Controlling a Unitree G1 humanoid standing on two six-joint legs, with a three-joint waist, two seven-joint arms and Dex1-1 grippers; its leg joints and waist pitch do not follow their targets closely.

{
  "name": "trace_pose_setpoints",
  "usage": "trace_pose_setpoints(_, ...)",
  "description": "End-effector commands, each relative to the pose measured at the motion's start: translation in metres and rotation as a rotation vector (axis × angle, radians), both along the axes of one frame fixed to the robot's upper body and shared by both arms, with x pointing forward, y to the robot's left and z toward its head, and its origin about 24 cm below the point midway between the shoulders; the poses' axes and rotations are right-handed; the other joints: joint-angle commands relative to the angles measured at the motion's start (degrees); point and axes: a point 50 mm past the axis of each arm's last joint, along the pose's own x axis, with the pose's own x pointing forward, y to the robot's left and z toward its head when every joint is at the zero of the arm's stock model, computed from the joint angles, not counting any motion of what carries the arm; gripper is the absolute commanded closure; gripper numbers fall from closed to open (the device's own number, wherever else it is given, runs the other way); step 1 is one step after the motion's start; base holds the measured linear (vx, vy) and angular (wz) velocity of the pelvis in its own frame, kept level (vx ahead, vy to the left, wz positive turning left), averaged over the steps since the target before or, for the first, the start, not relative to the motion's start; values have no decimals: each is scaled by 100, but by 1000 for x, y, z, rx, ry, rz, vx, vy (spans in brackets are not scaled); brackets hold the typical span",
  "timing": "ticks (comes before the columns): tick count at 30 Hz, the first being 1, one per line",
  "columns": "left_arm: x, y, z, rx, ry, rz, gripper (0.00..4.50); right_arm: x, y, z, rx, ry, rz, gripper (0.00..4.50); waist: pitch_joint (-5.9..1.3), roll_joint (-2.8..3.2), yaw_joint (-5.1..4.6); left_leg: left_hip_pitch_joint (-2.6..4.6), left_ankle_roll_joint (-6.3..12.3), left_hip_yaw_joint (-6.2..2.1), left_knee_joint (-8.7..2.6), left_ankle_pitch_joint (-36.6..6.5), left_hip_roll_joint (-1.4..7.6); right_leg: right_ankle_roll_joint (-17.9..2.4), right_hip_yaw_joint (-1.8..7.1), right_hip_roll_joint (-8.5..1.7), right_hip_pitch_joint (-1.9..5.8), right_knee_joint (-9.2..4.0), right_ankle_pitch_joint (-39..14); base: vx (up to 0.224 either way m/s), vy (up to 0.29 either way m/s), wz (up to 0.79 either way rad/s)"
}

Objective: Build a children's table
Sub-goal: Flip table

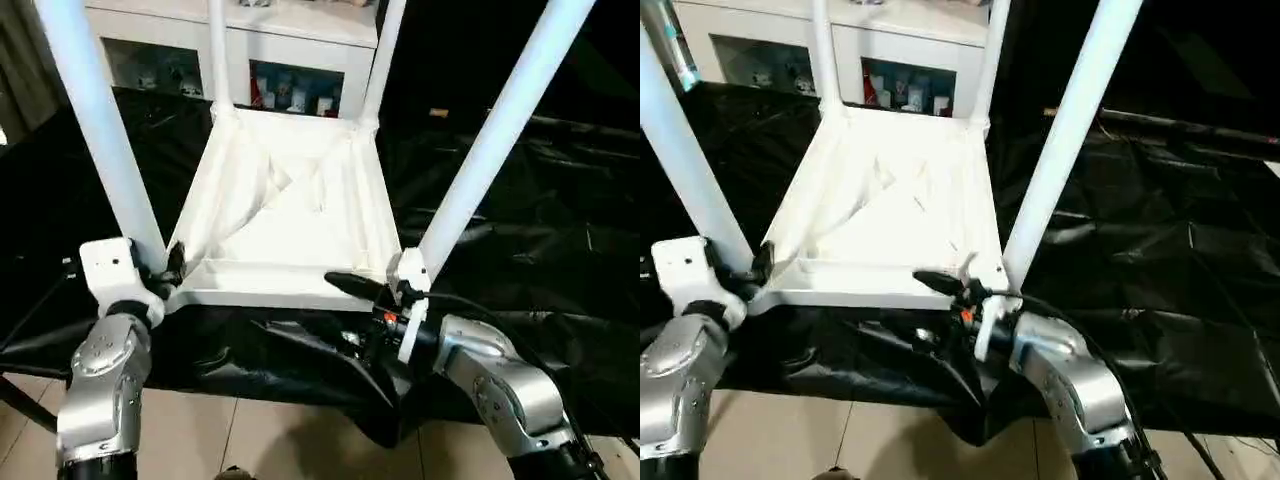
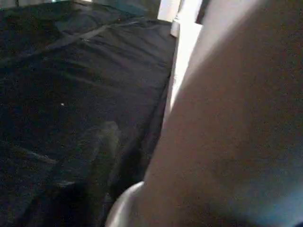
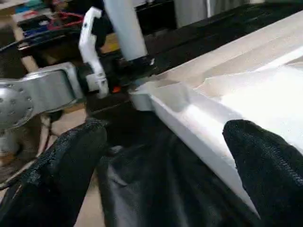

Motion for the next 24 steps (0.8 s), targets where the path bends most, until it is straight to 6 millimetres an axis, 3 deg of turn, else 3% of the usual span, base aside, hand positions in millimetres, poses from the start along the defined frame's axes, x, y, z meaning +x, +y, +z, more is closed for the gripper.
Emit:
trace_pose_setpoints(1, 2, -1, 4, -16, -14, -3, 106, 1, -2, -1, -6, -3, -6, 0, -269, 103, 18, 209, -95, -146, -512, -830, 349, -905, 186, -401, 57, -392, 1394, 0, 0, 0)
trace_pose_setpoints(8, 0, -9, 2, -104, -13, 14, 154, 5, 0, -3, 0, -8, -19, 0, -253, 36, 31, 203, -81, -135, -529, -837, 365, -979, 189, -411, 63, -411, 1164, 0, 0, 0)
trace_pose_setpoints(12, -1, -21, 6, -266, -60, 9, 182, 12, -1, -5, 6, 8, -98, 0, -263, -12, 23, 200, -14, -125, -508, -657, 360, -1024, 188, -402, 74, -395, 1290, 0, 0, 0)
trace_pose_setpoints(13, -1, -21, 6, -266, -60, 9, 184, 12, -1, -5, 6, 8, -98, 0, -262, -1, 27, 200, -12, -122, -505, -601, 359, -1037, 189, -404, 70, -384, 1347, 0, 0, 0)
trace_pose_setpoints(14, 0, -28, 10, -317, -84, -25, 185, 14, -1, -4, 17, 16, -122, 0, -266, -4, 26, 199, 11, -116, -494, -534, 350, -1034, 185, -396, 74, -383, 1426, 0, 0, 0)
trace_pose_setpoints(15, 2, -40, 15, -384, -102, -73, 185, 17, -1, -4, 28, 23, -142, 0, -266, -71, 17, 190, 54, -99, -485, -450, 345, -1038, 190, -390, 78, -378, 1502, 0, 0, 0)
trace_pose_setpoints(16, 3, -46, 17, -412, -111, -101, 186, 17, -1, -3, 35, 26, -143, 0, -270, -44, 25, 191, 65, -90, -482, -438, 345, -1102, 188, -407, 77, -366, 1494, 0, 0, 0)
trace_pose_setpoints(18, 6, -62, 25, -466, -127, -151, 186, 16, 0, -3, 39, 20, -127, 0, -268, -55, 67, 215, 120, -61, -453, -359, 352, -1155, 193, -396, 56, -368, 1535, 0, 0, 0)
trace_pose_setpoints(19, 7, -67, 27, -484, -131, -153, 187, 14, 0, -2, 49, 22, -116, 0, -256, -90, 93, 201, 170, -42, -458, -333, 360, -1119, 196, -395, 67, -374, 1536, 0, 0, 0)
trace_pose_setpoints(21, 8, -70, 28, -493, -134, -154, 191, 13, 0, -2, 57, 27, -110, 0, -258, -69, 125, 215, 164, -51, -463, -338, 370, -1010, 195, -387, 56, -380, 1490, 0, 0, 0)
trace_pose_setpoints(24, 11, -75, 31, -509, -134, -145, 198, 10, -2, 1, 89, 39, -97, 0, -254, -90, 159, 232, 61, -54, -472, -431, 374, -886, 196, -382, 53, -396, 1424, 0, 0, 0)
